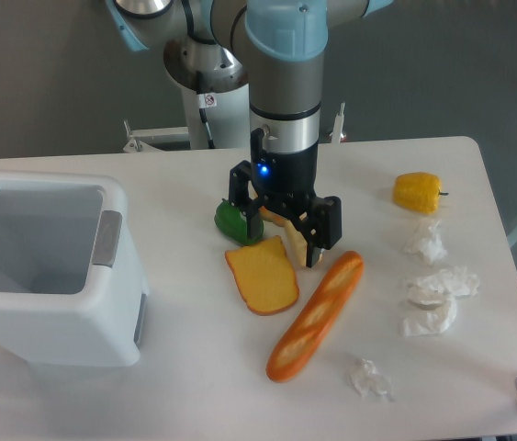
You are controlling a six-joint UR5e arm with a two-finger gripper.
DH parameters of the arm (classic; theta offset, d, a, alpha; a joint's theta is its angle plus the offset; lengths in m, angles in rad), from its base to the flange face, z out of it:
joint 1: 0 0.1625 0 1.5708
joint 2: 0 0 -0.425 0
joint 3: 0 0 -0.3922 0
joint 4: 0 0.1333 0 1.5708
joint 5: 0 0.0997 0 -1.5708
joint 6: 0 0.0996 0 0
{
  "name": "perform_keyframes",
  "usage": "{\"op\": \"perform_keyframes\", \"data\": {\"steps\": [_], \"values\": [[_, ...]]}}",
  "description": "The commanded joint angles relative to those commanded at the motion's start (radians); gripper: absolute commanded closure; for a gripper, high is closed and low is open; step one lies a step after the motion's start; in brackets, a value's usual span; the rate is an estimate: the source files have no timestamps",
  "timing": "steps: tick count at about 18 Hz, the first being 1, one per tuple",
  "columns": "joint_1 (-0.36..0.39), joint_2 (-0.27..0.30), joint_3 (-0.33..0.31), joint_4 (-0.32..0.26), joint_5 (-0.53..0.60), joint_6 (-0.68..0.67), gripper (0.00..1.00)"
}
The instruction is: Pick up the long bread
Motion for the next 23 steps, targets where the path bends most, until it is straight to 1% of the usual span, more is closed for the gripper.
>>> {"op": "perform_keyframes", "data": {"steps": [7, 8, 12, 15, 18, 20, 23], "values": [[-0.012, -0.002, 0.003, 0.005, 0.002, -0.003, 0.0], [-0.012, -0.003, 0.0, 0.014, 0.0, -0.005, 0.0], [-0.014, -0.02, -0.005, 0.025, 0.0, -0.006, 0.0], [-0.015, -0.032, -0.012, 0.043, 0.0, -0.009, 0.0], [-0.023, -0.041, -0.031, 0.049, -0.002, -0.011, 0.0], [-0.031, -0.069, -0.025, 0.055, -0.002, -0.011, 0.0], [-0.034, -0.106, -0.017, 0.095, -0.002, -0.009, 0.0]]}}
